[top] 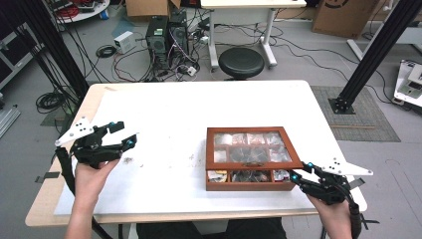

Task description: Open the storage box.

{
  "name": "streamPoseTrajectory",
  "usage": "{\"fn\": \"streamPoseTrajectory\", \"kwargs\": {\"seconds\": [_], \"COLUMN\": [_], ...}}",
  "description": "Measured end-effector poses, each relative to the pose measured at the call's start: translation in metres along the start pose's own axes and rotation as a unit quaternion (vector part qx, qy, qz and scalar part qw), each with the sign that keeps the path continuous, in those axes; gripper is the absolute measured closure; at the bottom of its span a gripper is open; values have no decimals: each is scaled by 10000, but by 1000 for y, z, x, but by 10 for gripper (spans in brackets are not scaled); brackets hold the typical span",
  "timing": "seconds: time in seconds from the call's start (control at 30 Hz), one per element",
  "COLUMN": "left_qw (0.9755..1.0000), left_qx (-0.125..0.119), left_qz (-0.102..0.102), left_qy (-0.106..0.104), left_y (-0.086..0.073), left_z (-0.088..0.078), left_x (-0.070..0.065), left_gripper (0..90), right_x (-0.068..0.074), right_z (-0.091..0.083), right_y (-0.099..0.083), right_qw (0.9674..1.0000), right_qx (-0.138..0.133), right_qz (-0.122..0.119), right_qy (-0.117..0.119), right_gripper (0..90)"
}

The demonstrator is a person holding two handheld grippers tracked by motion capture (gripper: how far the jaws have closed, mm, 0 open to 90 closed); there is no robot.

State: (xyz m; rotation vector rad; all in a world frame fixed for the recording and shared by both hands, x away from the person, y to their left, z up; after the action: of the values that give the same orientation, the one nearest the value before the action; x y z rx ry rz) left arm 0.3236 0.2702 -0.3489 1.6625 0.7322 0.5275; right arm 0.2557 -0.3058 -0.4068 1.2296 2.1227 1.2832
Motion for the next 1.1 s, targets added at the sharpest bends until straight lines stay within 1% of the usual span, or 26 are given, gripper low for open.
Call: {"fn": "streamPoseTrajectory", "kwargs": {"seconds": [0.1, 0.17, 0.27, 0.37, 0.4, 0.43, 0.5, 0.57, 0.6, 0.63, 0.7, 0.8, 0.83, 0.9, 1.0, 1.03, 1.1], "left_qw": [10000, 10000, 10000, 10000, 10000, 10000, 10000, 10000, 10000, 10000, 10000, 10000, 10000, 10000, 10000, 10000, 10000], "left_qx": [-5, -8, -13, -6, 2, 3, -5, -6, -6, -6, 5, -22, -15, -15, 6, 1, 3], "left_qz": [-11, -3, -8, 0, 2, 8, 9, 13, 8, 7, 17, 18, 25, 8, 15, 14, 17], "left_qy": [6, 0, -3, -18, -18, -22, -24, -31, -36, -45, -53, -45, -52, -55, -66, -70, -78], "left_y": [0, 0, 0, 0, 0, 0, 1, 1, 1, 1, 1, 2, 2, 1, 1, 1, 1], "left_z": [0, 0, 0, 1, 1, 1, 1, 2, 2, 2, 2, 2, 2, 2, 3, 3, 3], "left_x": [0, 0, 0, -1, -1, -1, -1, -1, -1, -2, -2, -3, -3, -3, -3, -3, -3], "left_gripper": [279, 279, 279, 279, 279, 279, 279, 279, 279, 279, 279, 279, 279, 279, 279, 279, 279], "right_x": [0, 1, 1, 0, 1, 1, 2, 1, 1, 1, 2, 2, 2, 2, 0, -2, -2], "right_z": [0, 0, 1, 1, 0, 0, -2, -1, -2, -2, -3, -4, -4, -4, -4, -3, -2], "right_y": [-1, -3, -6, -6, -6, -5, -6, -6, -4, -4, -1, 5, 9, 11, 18, 22, 25], "right_qw": [10000, 9999, 9997, 9997, 9997, 9994, 9984, 9982, 9977, 9977, 9970, 9965, 9961, 9961, 9963, 9964, 9964], "right_qx": [2, 1, 6, -58, -85, -125, -186, -215, -313, -313, -386, -495, -535, -534, -563, -570, -580], "right_qz": [-36, -35, -98, -52, -45, -46, -122, -55, -122, -122, -201, -252, -324, -351, -386, -447, -467], "right_qy": [-57, -113, -223, -238, -239, -327, -524, -548, -592, -592, -637, -629, -623, -615, -522, -447, -404], "right_gripper": [556, 568, 579, 591, 589, 569, 540, 513, 512, 512, 509, 505, 501, 500, 500, 499, 500]}}
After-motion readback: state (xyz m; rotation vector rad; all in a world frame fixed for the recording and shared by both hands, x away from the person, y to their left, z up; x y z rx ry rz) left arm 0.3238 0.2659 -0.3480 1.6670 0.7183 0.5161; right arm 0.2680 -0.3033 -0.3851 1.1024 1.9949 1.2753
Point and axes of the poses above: each handheld gripper's, and its own axes: z roughly forward along the jaws, y roughly out of its top, x roughly to its left, the point moved 3 cm from there along z, roughly forward along the jaws, and after that the axes turned 2 degrees about z, right-handed, at the moved point
